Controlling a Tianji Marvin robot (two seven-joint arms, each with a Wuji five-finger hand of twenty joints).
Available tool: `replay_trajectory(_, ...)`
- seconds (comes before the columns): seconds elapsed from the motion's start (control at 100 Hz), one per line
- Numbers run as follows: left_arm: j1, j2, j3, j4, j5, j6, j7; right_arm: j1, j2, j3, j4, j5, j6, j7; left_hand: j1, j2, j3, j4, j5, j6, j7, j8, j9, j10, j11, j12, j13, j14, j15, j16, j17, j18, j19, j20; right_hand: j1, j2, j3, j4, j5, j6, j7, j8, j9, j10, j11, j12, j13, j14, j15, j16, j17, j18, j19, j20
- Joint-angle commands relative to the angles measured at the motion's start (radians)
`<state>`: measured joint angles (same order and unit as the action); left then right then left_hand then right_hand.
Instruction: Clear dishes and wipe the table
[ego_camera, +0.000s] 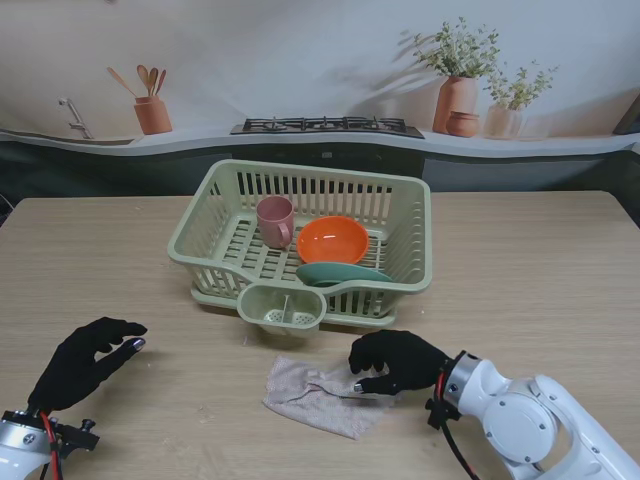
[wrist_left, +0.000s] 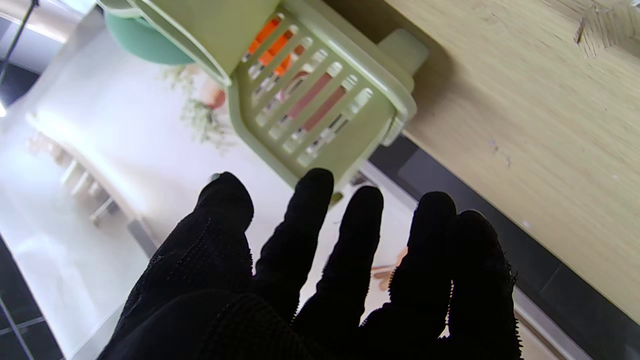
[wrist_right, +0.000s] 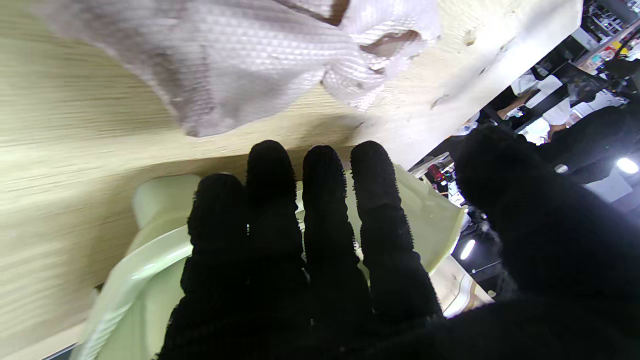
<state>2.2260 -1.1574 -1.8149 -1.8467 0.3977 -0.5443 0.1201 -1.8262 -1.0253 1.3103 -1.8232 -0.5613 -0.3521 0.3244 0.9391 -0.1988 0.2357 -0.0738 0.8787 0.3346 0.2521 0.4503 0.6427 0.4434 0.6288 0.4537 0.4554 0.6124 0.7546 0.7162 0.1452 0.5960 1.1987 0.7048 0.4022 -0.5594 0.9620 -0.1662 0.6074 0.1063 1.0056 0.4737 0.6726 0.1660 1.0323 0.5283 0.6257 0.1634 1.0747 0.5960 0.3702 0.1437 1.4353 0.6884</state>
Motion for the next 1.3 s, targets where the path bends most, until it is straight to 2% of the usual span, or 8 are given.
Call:
replay_trajectory(0.0,0.0,0.002,0.001,-0.003,0.001,-0.001,-0.015,-0.015,0.005,0.017,0.013,-0.015,-0.012,0.006,0.005,0.041,-0.022,0.028,0.039,-0.014,-0.009,0.011,0.002,0.006,-0.009,-0.019,0.011,0.011,-0.002,0.004,-0.011,-0.005,0.018,0.003,0.011,-0.027,0.022,0.021,0.015,-0.023,0.054,0.029,0.021,-0.002,0.065,0.034,0.029,-0.02,0.072,0.028,0.013,-0.047,0.064,0.04)
replay_trajectory(0.15,0.0,0.002,0.001,-0.002,0.004,-0.002,-0.013,-0.032,0.003,0.067,0.028,-0.046,-0.022,-0.003,0.006,0.04,-0.02,0.028,0.038,-0.012,-0.01,0.011,0.003,0.006,-0.008,-0.018,0.011,0.012,-0.002,0.004,-0.011,-0.005,0.018,0.003,0.033,-0.038,0.001,-0.043,0.002,-0.043,0.166,-0.029,0.038,-0.016,0.12,0.079,0.049,-0.038,0.128,0.05,0.027,-0.051,0.094,0.08)
replay_trajectory(0.33,0.003,0.001,0.001,-0.005,0.005,-0.003,-0.011,-0.037,-0.002,0.115,0.06,-0.089,-0.029,-0.03,0.007,0.039,-0.019,0.028,0.037,-0.011,-0.01,0.011,0.002,0.006,-0.01,-0.019,0.009,0.01,-0.004,0.003,-0.011,-0.005,0.018,0.003,0.037,-0.05,-0.01,-0.051,-0.003,-0.051,0.205,-0.025,0.04,-0.026,0.134,0.089,0.05,-0.041,0.137,0.054,0.028,-0.05,0.098,0.086)
replay_trajectory(0.79,0.014,0.001,-0.006,-0.008,0.015,-0.016,-0.01,0.016,-0.021,0.185,0.204,-0.248,-0.036,-0.211,0.012,0.038,-0.014,0.028,0.037,-0.009,-0.011,0.01,-0.003,0.006,-0.014,-0.021,0.009,0.006,-0.008,0.0,-0.01,-0.006,0.018,0.003,0.087,-0.096,-0.009,-0.084,0.005,-0.065,0.246,-0.065,0.064,-0.026,0.134,0.09,0.07,-0.038,0.139,0.051,0.043,-0.038,0.1,0.09)
replay_trajectory(0.95,0.016,0.001,-0.007,-0.011,0.018,-0.015,-0.009,0.048,-0.025,0.19,0.257,-0.292,-0.031,-0.273,0.016,0.035,-0.013,0.028,0.038,-0.007,-0.011,0.01,-0.002,0.01,-0.014,-0.021,0.009,0.006,-0.009,-0.002,-0.01,-0.007,0.018,0.003,0.074,-0.092,0.017,-0.039,0.009,-0.026,0.144,-0.105,0.038,-0.008,0.06,0.049,0.042,-0.015,0.067,0.021,0.034,-0.029,0.063,0.069)
replay_trajectory(1.01,0.017,0.002,-0.008,-0.011,0.018,-0.016,-0.013,0.058,-0.026,0.193,0.273,-0.303,-0.03,-0.291,0.019,0.033,-0.011,0.029,0.039,-0.006,-0.011,0.01,-0.001,0.009,-0.014,-0.021,0.009,0.006,-0.009,-0.002,-0.01,-0.008,0.017,0.002,0.061,-0.088,0.034,0.019,0.015,-0.001,0.039,-0.044,0.021,-0.002,0.001,0.007,0.021,0.0,0.001,-0.006,0.025,-0.024,0.033,0.042)
replay_trajectory(1.17,0.021,0.004,-0.01,-0.014,0.015,-0.012,-0.024,0.074,-0.028,0.206,0.301,-0.328,-0.029,-0.33,0.024,0.03,-0.004,0.029,0.031,-0.001,-0.016,0.006,-0.017,0.005,-0.022,-0.024,-0.008,-0.006,-0.027,-0.013,-0.015,-0.036,-0.019,-0.019,0.06,-0.091,0.032,0.021,0.006,0.036,-0.148,-0.108,-0.016,0.006,-0.168,-0.095,-0.023,0.009,-0.207,-0.098,-0.019,-0.011,-0.107,-0.044)
replay_trajectory(1.29,0.029,0.007,-0.011,-0.019,0.024,0.002,-0.036,0.079,-0.027,0.215,0.311,-0.345,-0.031,-0.34,0.02,0.028,0.001,0.028,0.023,-0.002,-0.022,0.001,-0.031,-0.002,-0.036,-0.031,-0.023,-0.017,-0.049,-0.024,-0.027,-0.05,-0.048,-0.039,0.058,-0.092,0.03,0.02,0.008,0.047,-0.207,-0.136,-0.03,0.01,-0.225,-0.126,-0.039,0.009,-0.281,-0.13,-0.039,-0.004,-0.162,-0.087)
